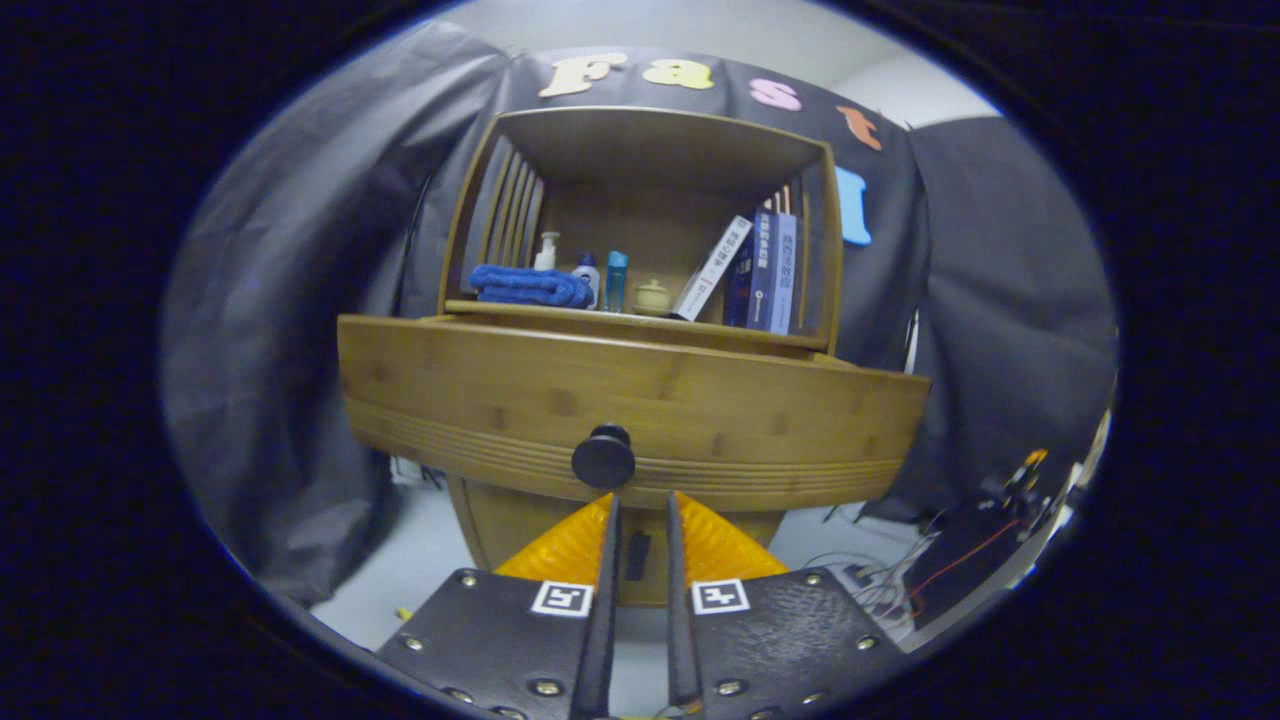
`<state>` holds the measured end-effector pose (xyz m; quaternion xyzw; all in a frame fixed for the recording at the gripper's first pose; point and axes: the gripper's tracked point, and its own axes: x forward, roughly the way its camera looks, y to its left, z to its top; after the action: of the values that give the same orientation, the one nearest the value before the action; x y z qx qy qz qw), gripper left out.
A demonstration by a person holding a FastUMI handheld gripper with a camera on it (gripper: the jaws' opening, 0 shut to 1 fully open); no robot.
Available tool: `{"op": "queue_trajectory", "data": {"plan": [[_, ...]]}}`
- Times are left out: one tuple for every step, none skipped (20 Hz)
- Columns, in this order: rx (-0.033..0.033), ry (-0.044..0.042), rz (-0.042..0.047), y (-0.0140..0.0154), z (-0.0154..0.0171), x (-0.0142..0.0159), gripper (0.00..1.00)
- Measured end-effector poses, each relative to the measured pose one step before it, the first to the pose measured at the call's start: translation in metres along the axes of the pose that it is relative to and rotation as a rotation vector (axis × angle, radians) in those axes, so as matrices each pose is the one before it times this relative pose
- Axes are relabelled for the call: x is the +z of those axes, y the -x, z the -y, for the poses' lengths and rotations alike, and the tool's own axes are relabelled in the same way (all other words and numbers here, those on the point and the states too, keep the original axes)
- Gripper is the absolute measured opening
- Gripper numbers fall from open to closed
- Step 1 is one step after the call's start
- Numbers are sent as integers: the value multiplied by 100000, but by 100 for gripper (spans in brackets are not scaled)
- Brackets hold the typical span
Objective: Pull open the drawer, take out the items inside it, and place them on the countertop above the cabinet.
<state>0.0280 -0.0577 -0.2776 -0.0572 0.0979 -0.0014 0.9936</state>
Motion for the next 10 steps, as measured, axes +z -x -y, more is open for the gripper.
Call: {"op": "queue_trajectory", "data": {"plan": [[281,-3174,-56,289,612,790,25],[-1762,-1881,1118,-90,805,1375,35],[-2252,-1191,1710,117,694,1298,46],[-1023,-96,1526,-57,469,1465,53],[-1673,-23,1923,-503,213,1346,59],[-49,355,1016,-503,-50,1252,66],[1356,633,263,-536,-455,900,73],[1223,552,-562,-505,-580,729,80],[-3,328,-502,-540,-119,602,80],[-469,680,-1315,-672,-34,474,80]]}}
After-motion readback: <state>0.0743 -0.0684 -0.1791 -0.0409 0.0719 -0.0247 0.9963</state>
